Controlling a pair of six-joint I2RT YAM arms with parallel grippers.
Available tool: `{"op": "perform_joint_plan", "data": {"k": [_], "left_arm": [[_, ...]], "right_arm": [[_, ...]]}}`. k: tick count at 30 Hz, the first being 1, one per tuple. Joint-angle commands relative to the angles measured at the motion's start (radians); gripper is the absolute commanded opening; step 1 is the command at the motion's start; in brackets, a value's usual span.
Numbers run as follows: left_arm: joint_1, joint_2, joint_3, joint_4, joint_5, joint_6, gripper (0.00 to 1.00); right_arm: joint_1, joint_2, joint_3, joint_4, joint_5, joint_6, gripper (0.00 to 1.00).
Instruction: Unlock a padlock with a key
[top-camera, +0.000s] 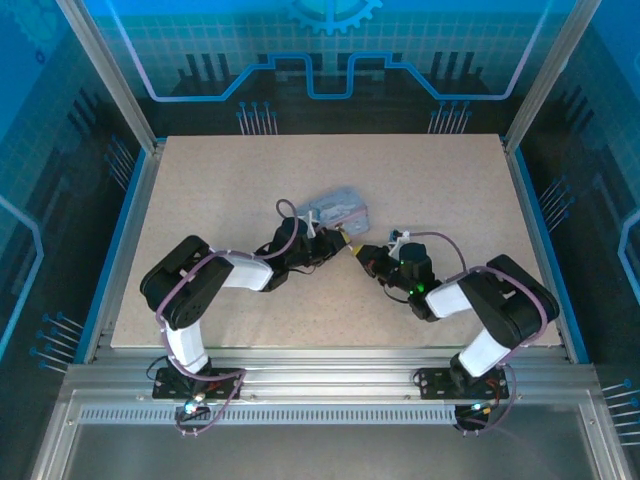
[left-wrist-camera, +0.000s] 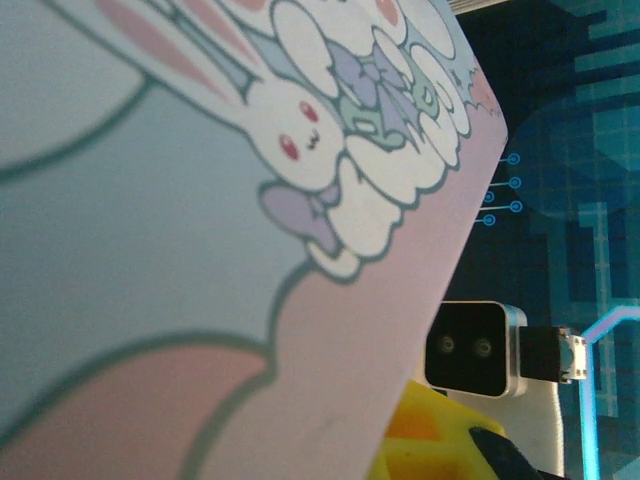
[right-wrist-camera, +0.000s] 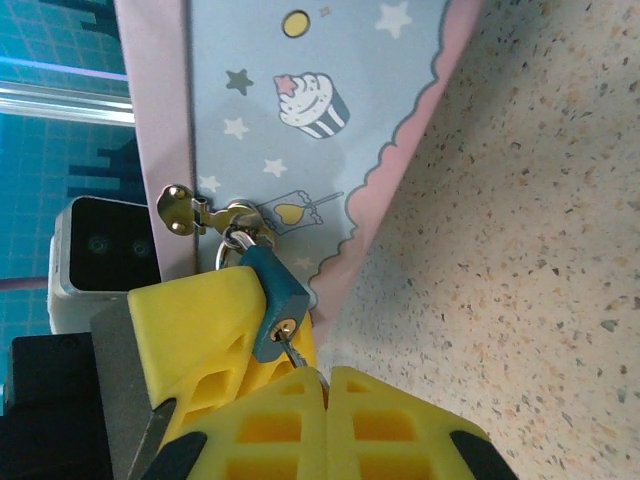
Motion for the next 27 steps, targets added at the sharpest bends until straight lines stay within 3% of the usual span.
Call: {"op": "perform_joint_plan", "data": {"k": [1,6,11,15,25,27], "left_arm": [[-0.017,0.002,0.016,0.094,0.065,-0.019,0.01],[-0.017,0.001,0.017,0.096,0.075,-0.017,0.00],[-0.017,-0.002,0.009,0.104,0.084,-0.016,0.00],[-0.017,-0.001,0.007,0.106,0.093,-0.016,0.00],[-0.017,0.001,0.010,0.104,0.113,-0.014,0.00],[-0.019,0.002,0.010,0.103,0.119,-0.014,0.00]], "right_arm": [[0.016,0.067,0.023,0.098,0.007,0.110,0.00],[0.012,0.147,0.030,0.216,-0.008,0.219,0.00],[-0.004,0.163,0.037,0.227,-0.032,0.249,0.00],[-0.023,0.162,0.074,0.157,-0.099,0.239,0.00],[-0.067,0.203,0.101,0.182,-0.171,0.280,0.00],[-0.069,0.167,0.132,0.064,-0.194,0.219,0.00]]}}
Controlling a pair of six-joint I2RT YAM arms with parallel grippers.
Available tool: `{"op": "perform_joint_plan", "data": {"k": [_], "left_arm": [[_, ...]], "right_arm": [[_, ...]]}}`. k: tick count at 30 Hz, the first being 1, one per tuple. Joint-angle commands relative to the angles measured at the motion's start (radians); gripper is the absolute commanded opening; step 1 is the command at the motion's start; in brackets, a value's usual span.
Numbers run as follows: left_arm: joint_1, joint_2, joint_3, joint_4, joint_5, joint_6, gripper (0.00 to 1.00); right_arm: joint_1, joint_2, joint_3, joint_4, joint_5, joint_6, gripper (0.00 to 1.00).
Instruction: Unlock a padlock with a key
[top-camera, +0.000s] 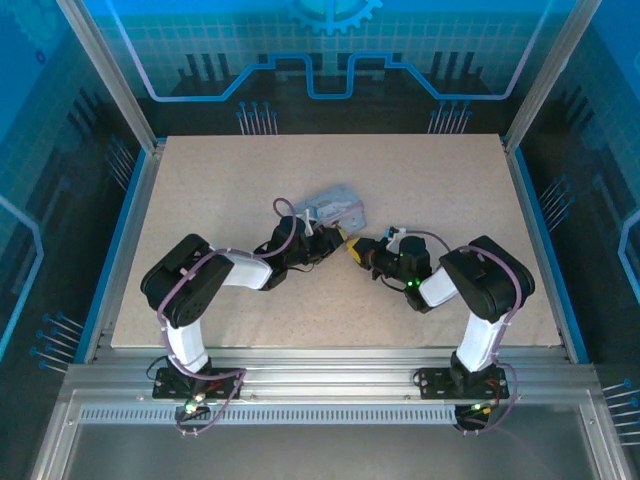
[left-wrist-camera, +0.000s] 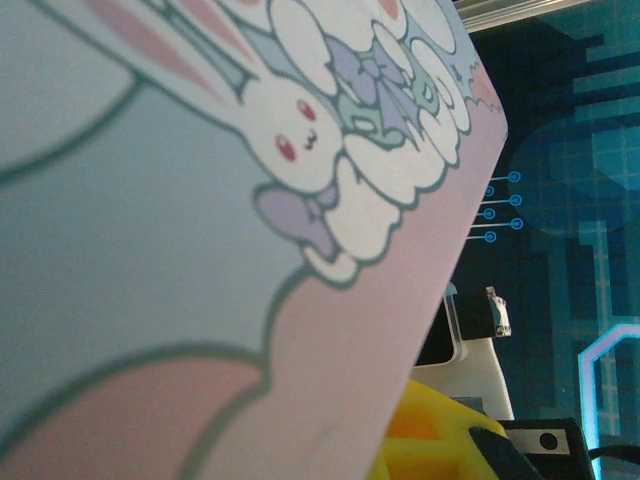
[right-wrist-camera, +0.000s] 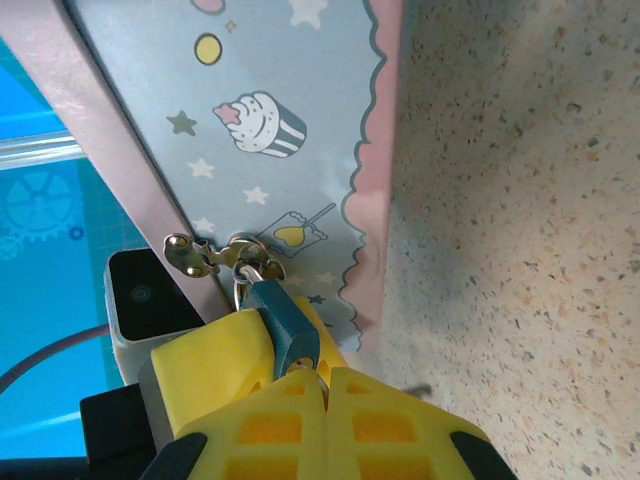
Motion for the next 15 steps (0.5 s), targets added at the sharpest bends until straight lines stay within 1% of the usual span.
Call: {"op": "perform_joint_plan", "data": {"k": [1,3,4,7,15], "left_arm": [[-0.035,-0.004,0.011,0.089,0.135,-0.013,0.00],[-0.041,-0.002,0.016,0.088,0.152,-0.011,0.00],[-0.045,-0.002,0.017,0.085,0.158,-0.010,0.00],[-0.053,-0.003,0.018,0.082,0.165,-0.006,0.00],[-0.059,-0.002,0.012,0.093,0.186,-0.008,0.00]], "right_arm": [[-0.005,-0.039,0.081,-0.213,-0.037,-0.084,0.00],[0.008,-0.080,0.137,-0.369,-0.043,-0.160,0.00],[0.009,-0.090,0.149,-0.393,-0.043,-0.172,0.00],[0.000,-0.090,0.147,-0.351,-0.038,-0.146,0.00],[-0.004,-0.080,0.149,-0.328,-0.043,-0.119,0.00]]}}
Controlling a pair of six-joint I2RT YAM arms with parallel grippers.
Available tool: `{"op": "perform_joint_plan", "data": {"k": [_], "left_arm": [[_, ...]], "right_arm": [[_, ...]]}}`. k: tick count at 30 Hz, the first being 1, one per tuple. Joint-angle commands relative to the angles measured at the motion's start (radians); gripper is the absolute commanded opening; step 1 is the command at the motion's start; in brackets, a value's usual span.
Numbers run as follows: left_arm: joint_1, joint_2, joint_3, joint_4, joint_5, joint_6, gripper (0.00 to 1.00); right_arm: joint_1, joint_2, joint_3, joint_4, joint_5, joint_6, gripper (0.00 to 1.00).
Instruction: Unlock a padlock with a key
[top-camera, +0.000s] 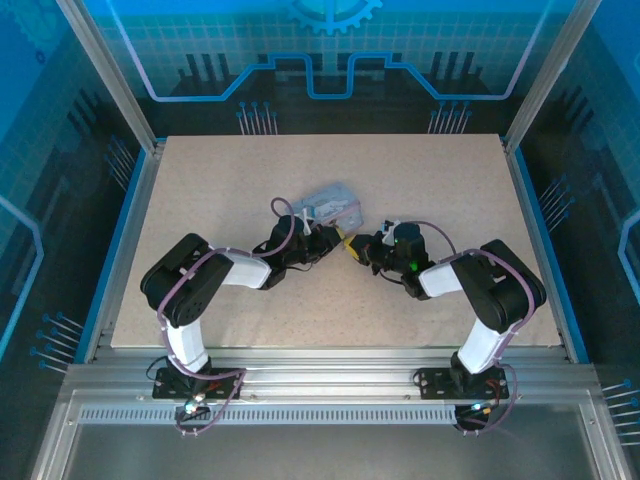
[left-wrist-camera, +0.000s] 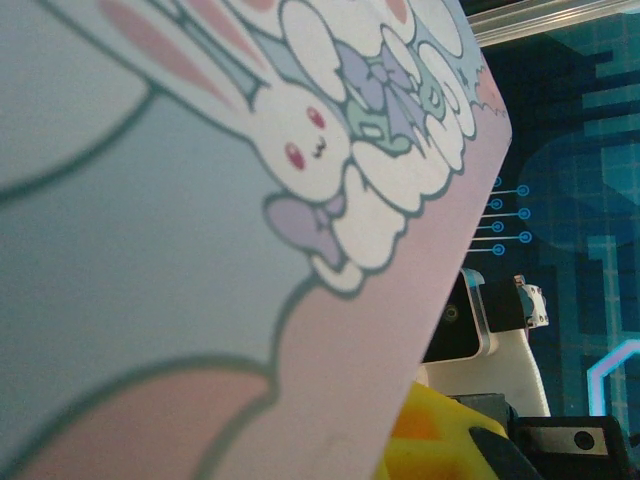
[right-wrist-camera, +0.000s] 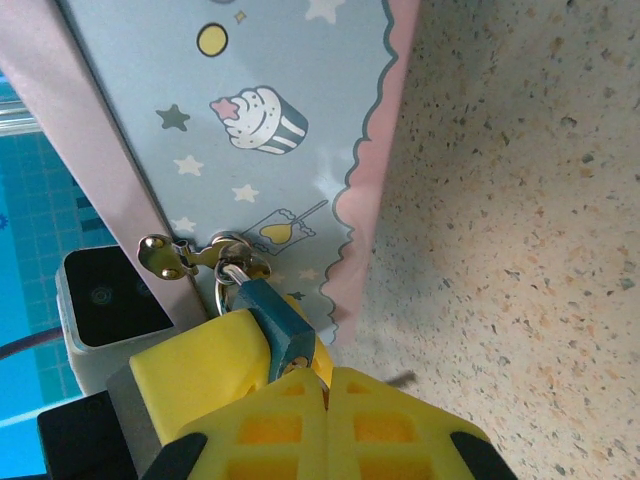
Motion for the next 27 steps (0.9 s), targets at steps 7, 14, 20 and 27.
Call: {"op": "perform_joint_plan", "data": {"k": [7,14,20,27], "left_arm": [[-0.073,-0.002,0.013,0.096,0.201,-0.006,0.00],[-0.076,0.003,0.014,0.097,0.202,-0.008,0.00],[-0.076,-0.005,0.010,0.089,0.199,-0.002,0.00],[-0.060,-0.008,-0.002,0.076,0.192,-0.001,0.00]], "right_arm": [[0.007,0.000,0.053,0.014,-0.001,0.013,0.00],[0.014,0.015,0.061,0.032,-0.003,0.027,0.00],[0.012,0.019,0.061,0.051,-0.008,0.044,0.00],[-0.001,-0.009,0.013,0.017,-0.018,0.004,0.01]]}}
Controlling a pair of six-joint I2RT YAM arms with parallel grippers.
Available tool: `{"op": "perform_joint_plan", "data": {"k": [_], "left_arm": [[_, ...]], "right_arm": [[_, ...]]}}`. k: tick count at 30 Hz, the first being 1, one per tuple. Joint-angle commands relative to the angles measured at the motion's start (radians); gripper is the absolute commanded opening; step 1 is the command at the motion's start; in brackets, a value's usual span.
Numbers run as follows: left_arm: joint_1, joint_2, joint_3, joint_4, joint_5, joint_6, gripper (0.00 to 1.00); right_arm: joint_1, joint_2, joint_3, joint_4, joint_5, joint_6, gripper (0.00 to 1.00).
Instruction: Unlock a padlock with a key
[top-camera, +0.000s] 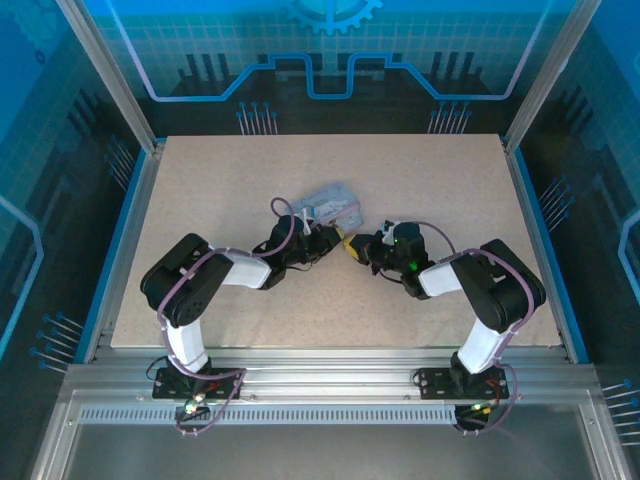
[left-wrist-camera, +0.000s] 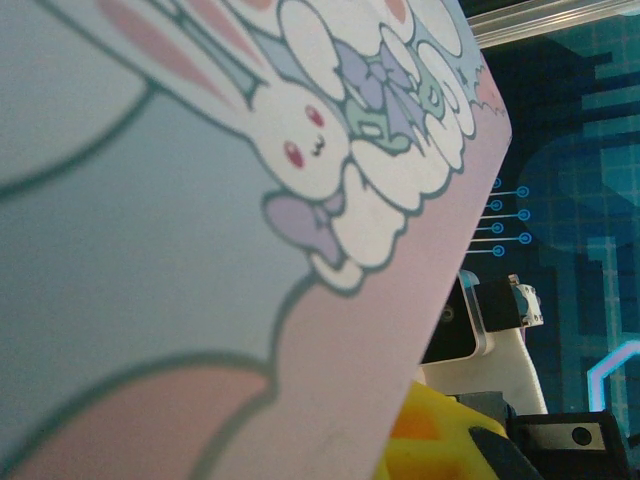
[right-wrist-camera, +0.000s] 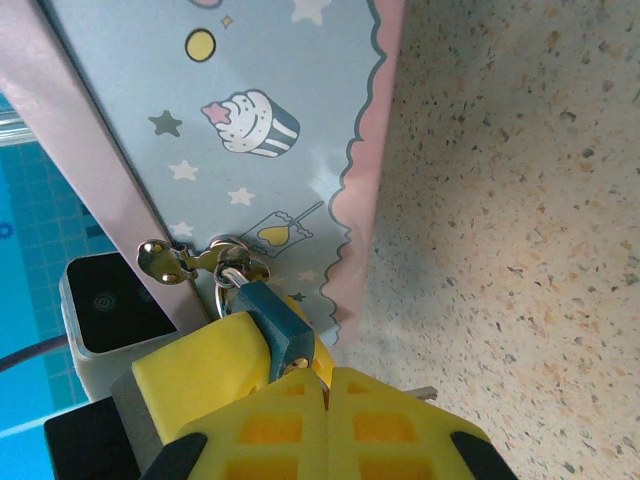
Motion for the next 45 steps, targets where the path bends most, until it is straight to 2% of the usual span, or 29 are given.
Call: {"op": "perform_joint_plan", "data": {"k": [1,5,12,15,18,23,27,32,40,45], "left_arm": [[-0.055,-0.010,-0.005,0.074,0.192,-0.001,0.00],[-0.027,-0.022,-0.025,0.041,0.182,0.003,0.00],[-0.013,-0.051,-0.039,-0.036,0.175,0.037,0.00],[-0.011,-0.051,-0.040,-0.055,0.179,0.044,0.00],[-0.011,-0.054,-0.024,-0.117,0.184,0.058,0.01],[-0.010,-0.076,-0.007,-0.201,0.182,0.093,0.01],[-0.012,-0.110,0.016,-0.303,0.182,0.131,0.01],[-0.012,-0.170,0.058,-0.480,0.158,0.208,0.01],[-0.011,-0.188,0.076,-0.528,0.155,0.216,0.01],[-0.012,-0.185,0.076,-0.517,0.162,0.205,0.01]], "right_arm": [[-0.005,-0.017,0.000,0.012,-0.019,-0.031,0.03],[-0.024,-0.057,-0.038,-0.050,-0.031,-0.077,0.18],[-0.064,-0.201,-0.099,-0.255,-0.055,-0.225,0.33],[-0.081,-0.295,-0.096,-0.426,-0.066,-0.347,0.39],[-0.083,-0.414,-0.058,-0.690,-0.019,-0.508,0.45],[-0.099,-0.545,-0.039,-0.908,0.052,-0.665,0.48],[-0.094,-0.590,-0.013,-1.021,0.098,-0.766,0.46],[-0.032,-0.602,0.031,-1.119,0.180,-0.901,0.45],[0.145,-0.562,0.086,-1.112,0.286,-1.022,0.45],[0.216,-0.508,0.113,-1.072,0.355,-1.049,0.45]]}}
